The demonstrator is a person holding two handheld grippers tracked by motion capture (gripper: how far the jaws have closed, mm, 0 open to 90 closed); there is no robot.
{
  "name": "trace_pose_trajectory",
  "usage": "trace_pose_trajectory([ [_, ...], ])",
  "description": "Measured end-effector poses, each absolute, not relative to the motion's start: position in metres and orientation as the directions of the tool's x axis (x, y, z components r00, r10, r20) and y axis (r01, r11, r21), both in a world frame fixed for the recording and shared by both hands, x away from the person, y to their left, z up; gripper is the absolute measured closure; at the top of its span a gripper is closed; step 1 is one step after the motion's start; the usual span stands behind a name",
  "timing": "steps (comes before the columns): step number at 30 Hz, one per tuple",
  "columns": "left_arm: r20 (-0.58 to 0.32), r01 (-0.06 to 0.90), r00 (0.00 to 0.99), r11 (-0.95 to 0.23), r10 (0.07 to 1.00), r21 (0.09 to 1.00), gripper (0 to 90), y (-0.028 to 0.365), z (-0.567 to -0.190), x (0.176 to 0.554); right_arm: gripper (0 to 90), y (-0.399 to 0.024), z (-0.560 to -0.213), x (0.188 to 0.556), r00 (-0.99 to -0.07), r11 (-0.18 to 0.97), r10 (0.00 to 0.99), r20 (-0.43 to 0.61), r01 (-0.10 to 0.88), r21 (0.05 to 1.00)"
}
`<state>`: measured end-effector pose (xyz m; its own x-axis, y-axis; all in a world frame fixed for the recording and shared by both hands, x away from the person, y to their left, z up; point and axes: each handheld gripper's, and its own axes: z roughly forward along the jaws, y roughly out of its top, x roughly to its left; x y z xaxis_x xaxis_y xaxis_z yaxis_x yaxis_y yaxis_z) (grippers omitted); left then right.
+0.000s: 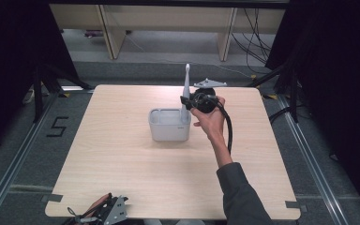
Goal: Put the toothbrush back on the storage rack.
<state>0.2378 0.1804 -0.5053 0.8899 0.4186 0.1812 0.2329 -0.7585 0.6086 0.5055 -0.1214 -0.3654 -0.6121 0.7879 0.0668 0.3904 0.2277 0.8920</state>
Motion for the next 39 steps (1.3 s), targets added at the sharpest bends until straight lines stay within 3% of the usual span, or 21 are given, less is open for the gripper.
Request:
trace_pose_trajectory([
  [39,0.176,0.233,0.892,-0.758,0.416,0.609,15.3,0.180,-0.505,0.238,66.5,-0.115,-0.407,0.511,-0.597,0.309,0.802,0.023,0.448,0.839],
])
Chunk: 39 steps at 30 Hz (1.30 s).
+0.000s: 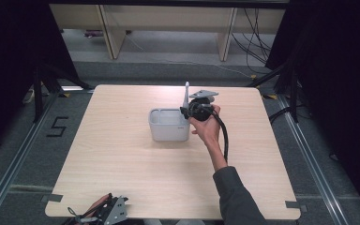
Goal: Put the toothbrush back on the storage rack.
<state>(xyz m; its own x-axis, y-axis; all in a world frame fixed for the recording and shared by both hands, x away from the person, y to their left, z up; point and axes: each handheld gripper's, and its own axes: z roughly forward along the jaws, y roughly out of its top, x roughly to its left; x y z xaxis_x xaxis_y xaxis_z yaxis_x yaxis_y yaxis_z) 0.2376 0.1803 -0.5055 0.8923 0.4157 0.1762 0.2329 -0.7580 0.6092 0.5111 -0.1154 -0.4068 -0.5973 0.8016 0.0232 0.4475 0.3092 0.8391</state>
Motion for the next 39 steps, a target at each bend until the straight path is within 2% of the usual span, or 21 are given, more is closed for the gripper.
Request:
trace_pose_trajectory([
  [10,0.177,0.233,0.892,-0.758,0.416,0.610,15.3,0.180,-0.505,0.238,66.5,-0.116,-0.410,0.511,-0.590,0.313,0.808,0.017,0.452,0.835],
  [15,0.175,0.235,0.892,-0.756,0.418,0.611,15.3,0.180,-0.505,0.238,66.7,-0.115,-0.411,0.509,-0.575,0.289,0.816,0.049,0.480,0.828],
  [25,0.176,0.233,0.892,-0.757,0.416,0.610,15.3,0.180,-0.505,0.238,68.5,-0.114,-0.409,0.509,-0.593,0.288,0.805,0.033,0.437,0.852],
  [28,0.175,0.233,0.892,-0.757,0.416,0.610,15.3,0.180,-0.505,0.238,68.3,-0.113,-0.406,0.506,-0.588,0.277,0.807,0.053,0.456,0.846],
  [31,0.176,0.233,0.892,-0.757,0.416,0.610,15.3,0.180,-0.505,0.238,64.4,-0.116,-0.405,0.508,-0.607,0.298,0.794,0.019,0.417,0.859],
  [36,0.174,0.235,0.892,-0.757,0.417,0.610,15.3,0.180,-0.506,0.238,57.4,-0.116,-0.403,0.504,-0.592,0.266,0.804,0.056,0.443,0.856],
  [39,0.174,0.235,0.892,-0.757,0.417,0.610,15.3,0.180,-0.506,0.238,51.2,-0.118,-0.401,0.501,-0.593,0.285,0.805,0.023,0.420,0.862],
])
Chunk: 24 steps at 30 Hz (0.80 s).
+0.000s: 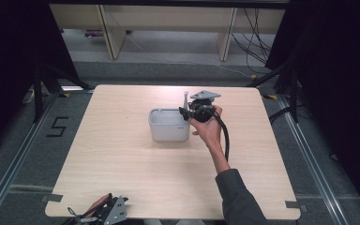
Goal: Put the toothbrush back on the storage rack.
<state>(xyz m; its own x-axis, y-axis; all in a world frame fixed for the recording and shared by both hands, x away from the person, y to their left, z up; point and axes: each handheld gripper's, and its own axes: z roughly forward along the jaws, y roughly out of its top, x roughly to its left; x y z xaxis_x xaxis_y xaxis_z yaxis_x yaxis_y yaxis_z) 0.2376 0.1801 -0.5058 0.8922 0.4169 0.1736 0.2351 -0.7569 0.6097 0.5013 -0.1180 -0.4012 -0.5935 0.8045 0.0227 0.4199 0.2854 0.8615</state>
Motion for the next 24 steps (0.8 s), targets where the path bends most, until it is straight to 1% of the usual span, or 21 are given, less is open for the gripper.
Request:
trace_pose_trajectory([
  [2,0.173,0.236,0.892,-0.757,0.418,0.610,15.3,0.180,-0.506,0.238,47.4,-0.119,-0.400,0.499,-0.590,0.270,0.807,0.032,0.416,0.868],
  [5,0.173,0.235,0.892,-0.757,0.417,0.610,15.3,0.180,-0.506,0.238,44.1,-0.121,-0.398,0.496,-0.589,0.264,0.807,0.039,0.420,0.868],
  [6,0.173,0.236,0.892,-0.757,0.418,0.610,15.3,0.180,-0.506,0.238,43.5,-0.122,-0.397,0.494,-0.581,0.249,0.812,0.057,0.432,0.867],
  [7,0.174,0.236,0.892,-0.757,0.418,0.609,15.3,0.180,-0.506,0.238,43.5,-0.123,-0.397,0.494,-0.591,0.261,0.806,0.041,0.415,0.872],
  [8,0.174,0.236,0.892,-0.757,0.418,0.610,15.3,0.180,-0.506,0.238,43.5,-0.124,-0.397,0.491,-0.580,0.253,0.814,0.045,0.423,0.870],
  [9,0.173,0.236,0.892,-0.756,0.418,0.611,15.3,0.180,-0.506,0.238,43.5,-0.126,-0.397,0.491,-0.596,0.279,0.802,0.020,0.404,0.871],
  [10,0.173,0.236,0.892,-0.756,0.418,0.611,15.3,0.180,-0.506,0.238,43.5,-0.126,-0.396,0.490,-0.596,0.273,0.802,0.029,0.411,0.870],
  [11,0.154,0.241,0.903,-0.771,0.400,0.590,15.3,0.181,-0.504,0.239,43.4,-0.126,-0.396,0.488,-0.593,0.262,0.804,0.047,0.424,0.867],
  [12,0.178,0.238,0.891,-0.762,0.419,0.602,15.3,0.180,-0.506,0.238,43.2,-0.127,-0.395,0.487,-0.601,0.274,0.798,0.038,0.418,0.866],
  [13,0.193,0.238,0.884,-0.764,0.426,0.600,15.3,0.179,-0.506,0.238,43.1,-0.127,-0.395,0.485,-0.594,0.260,0.803,0.056,0.433,0.863],
  [15,0.180,0.237,0.890,-0.763,0.418,0.602,15.3,0.180,-0.506,0.238,42.8,-0.128,-0.396,0.485,-0.617,0.285,0.786,0.032,0.408,0.868],
  [16,0.193,0.237,0.884,-0.765,0.425,0.598,15.3,0.180,-0.506,0.237,42.5,-0.128,-0.396,0.483,-0.605,0.268,0.795,0.047,0.419,0.867],
  [17,0.173,0.237,0.894,-0.763,0.414,0.601,15.3,0.180,-0.506,0.239,42.0,-0.127,-0.396,0.482,-0.603,0.262,0.796,0.053,0.423,0.867],
  [18,0.175,0.236,0.892,-0.760,0.417,0.606,15.3,0.180,-0.506,0.238,41.6,-0.127,-0.395,0.480,-0.601,0.258,0.797,0.064,0.435,0.863],
  [19,0.171,0.237,0.894,-0.760,0.415,0.605,15.3,0.180,-0.506,0.238,41.2,-0.129,-0.395,0.480,-0.614,0.279,0.789,0.037,0.411,0.868],
  [23,0.176,0.237,0.890,-0.758,0.420,0.608,15.3,0.180,-0.506,0.238,38.7,-0.130,-0.394,0.473,-0.612,0.265,0.789,0.057,0.422,0.867],
  [24,0.176,0.237,0.891,-0.758,0.419,0.608,15.3,0.180,-0.506,0.238,37.9,-0.131,-0.393,0.472,-0.617,0.275,0.786,0.047,0.416,0.867],
])
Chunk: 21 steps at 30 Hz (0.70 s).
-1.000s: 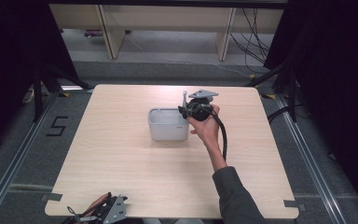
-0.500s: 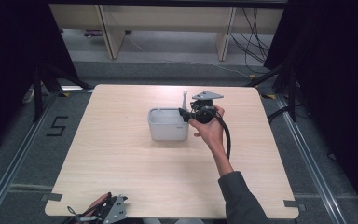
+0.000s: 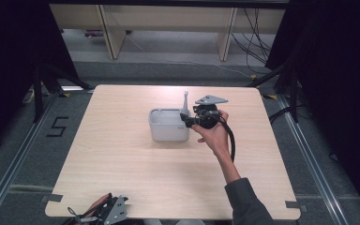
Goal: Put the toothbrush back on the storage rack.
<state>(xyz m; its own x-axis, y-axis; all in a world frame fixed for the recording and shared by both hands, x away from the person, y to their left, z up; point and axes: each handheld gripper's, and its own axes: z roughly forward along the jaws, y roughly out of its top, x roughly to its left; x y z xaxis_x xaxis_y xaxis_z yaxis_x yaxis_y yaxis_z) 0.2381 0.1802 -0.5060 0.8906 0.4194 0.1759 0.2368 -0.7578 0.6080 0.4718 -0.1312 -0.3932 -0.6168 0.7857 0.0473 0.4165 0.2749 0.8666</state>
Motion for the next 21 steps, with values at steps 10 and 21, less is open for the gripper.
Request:
trace_pose_trajectory([
  [10,0.175,0.242,0.889,-0.757,0.424,0.607,15.3,0.180,-0.506,0.239,34.9,-0.137,-0.401,0.460,-0.644,0.271,0.763,0.063,0.407,0.872],
  [21,0.175,0.236,0.891,-0.757,0.419,0.610,15.3,0.180,-0.505,0.237,34.0,-0.137,-0.403,0.451,-0.638,0.247,0.764,0.096,0.427,0.870],
])
